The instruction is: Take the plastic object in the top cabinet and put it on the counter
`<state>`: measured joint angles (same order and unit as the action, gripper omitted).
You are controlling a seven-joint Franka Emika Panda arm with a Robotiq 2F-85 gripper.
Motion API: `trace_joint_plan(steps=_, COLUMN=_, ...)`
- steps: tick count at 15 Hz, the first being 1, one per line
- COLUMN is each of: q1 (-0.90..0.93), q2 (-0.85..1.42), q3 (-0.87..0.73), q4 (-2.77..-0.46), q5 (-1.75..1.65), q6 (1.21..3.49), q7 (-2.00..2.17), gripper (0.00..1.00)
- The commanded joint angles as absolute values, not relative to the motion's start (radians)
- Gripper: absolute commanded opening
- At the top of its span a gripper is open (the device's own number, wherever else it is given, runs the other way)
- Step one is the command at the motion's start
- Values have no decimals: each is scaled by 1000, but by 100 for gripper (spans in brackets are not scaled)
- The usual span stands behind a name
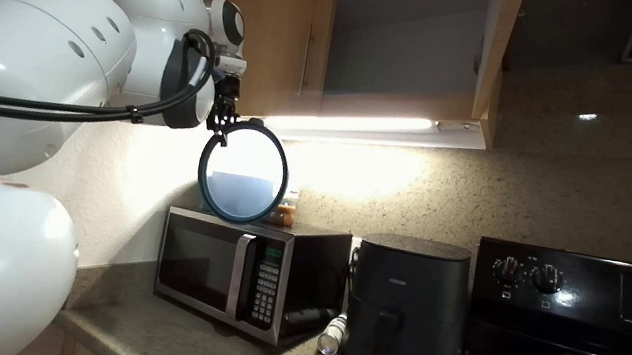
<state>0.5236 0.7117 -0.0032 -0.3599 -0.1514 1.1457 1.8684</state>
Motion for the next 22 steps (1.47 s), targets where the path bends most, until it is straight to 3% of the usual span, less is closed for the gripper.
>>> trace_joint_plan(steps=1, q1=495, q2=720, q3=0, q4=-364, q5=-126, q6=1174, q7=1859, gripper=4)
trace_joint_plan(steps=10, q1=462, q2=725, q3=20, q4=-367, q5=-72, q6=1161, q7=1843, gripper=3)
trace_joint_plan(steps=22, q1=440, q2=704, q3=181, q4=-388, q5=154, q6=1128, q7=1528, gripper=4)
